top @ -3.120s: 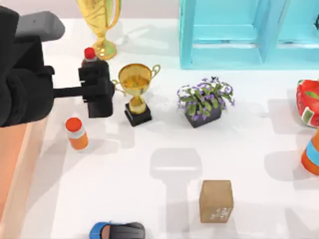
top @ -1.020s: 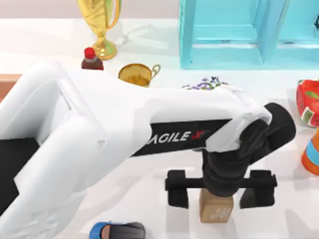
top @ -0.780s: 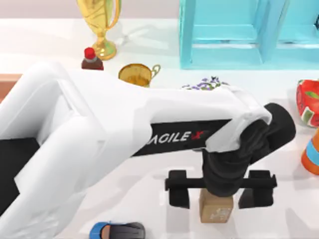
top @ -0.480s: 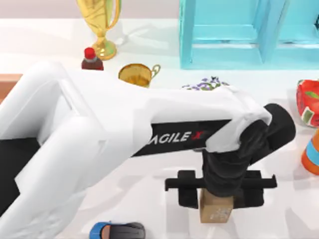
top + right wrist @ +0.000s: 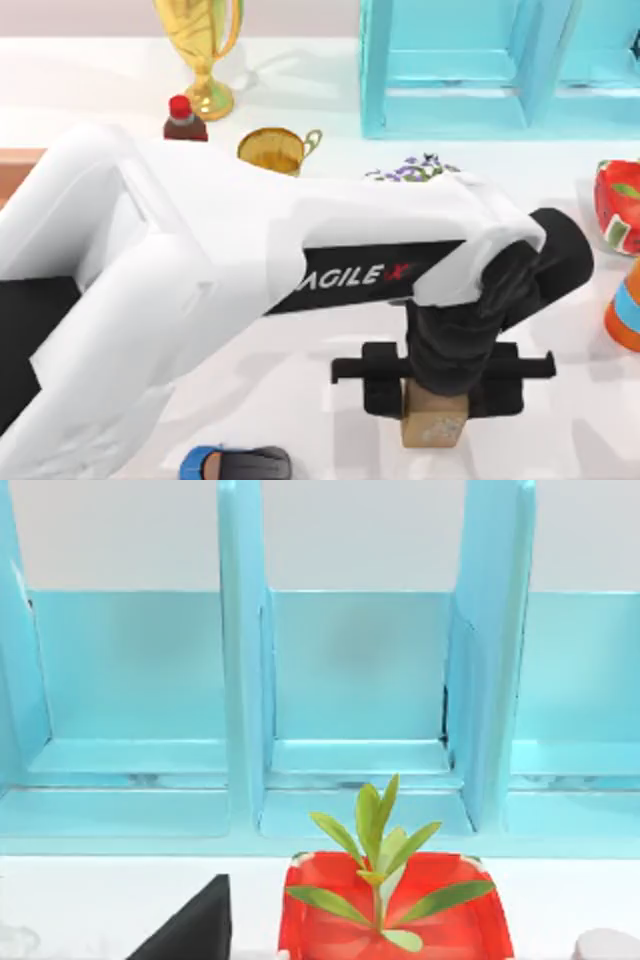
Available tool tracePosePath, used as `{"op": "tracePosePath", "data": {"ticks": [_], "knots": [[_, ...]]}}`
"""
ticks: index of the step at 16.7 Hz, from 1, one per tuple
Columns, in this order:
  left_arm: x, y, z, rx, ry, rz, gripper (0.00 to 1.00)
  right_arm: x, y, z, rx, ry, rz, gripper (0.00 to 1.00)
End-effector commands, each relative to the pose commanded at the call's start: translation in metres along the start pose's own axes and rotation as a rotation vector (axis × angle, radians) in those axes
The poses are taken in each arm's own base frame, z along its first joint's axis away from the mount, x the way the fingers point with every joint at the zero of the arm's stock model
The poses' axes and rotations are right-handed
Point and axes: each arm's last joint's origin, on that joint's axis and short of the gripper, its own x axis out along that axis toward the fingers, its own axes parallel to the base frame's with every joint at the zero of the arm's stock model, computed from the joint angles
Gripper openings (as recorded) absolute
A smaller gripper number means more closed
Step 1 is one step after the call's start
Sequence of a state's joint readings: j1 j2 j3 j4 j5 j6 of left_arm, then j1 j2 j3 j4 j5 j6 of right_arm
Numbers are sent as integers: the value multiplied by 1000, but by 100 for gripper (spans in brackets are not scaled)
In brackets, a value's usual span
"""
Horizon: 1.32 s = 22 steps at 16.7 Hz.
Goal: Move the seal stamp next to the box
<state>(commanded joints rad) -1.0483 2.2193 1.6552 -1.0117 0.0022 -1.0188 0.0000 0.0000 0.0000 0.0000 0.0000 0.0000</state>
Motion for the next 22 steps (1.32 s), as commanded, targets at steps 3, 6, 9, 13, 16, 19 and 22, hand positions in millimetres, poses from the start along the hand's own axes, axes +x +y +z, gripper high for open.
{"op": "tracePosePath", "data": {"ticks": [3,6,9,13,16,19,22], "knots": [[0,0,0,0,0,0,0,0,0,0,0,0,0,100],[0,0,0,0,0,0,0,0,0,0,0,0,0,100],[-7,-1,1,0,-3,-6,0,0,0,0,0,0,0,100],[-36,0,1,-2,0,0,0,0,0,0,0,0,0,100],[-51,0,0,0,-1,-2,0,0,0,0,0,0,0,100],[-48,0,1,1,1,2,0,0,0,0,0,0,0,100],[-55,15,8,1,3,6,0,0,0,0,0,0,0,100]]}}
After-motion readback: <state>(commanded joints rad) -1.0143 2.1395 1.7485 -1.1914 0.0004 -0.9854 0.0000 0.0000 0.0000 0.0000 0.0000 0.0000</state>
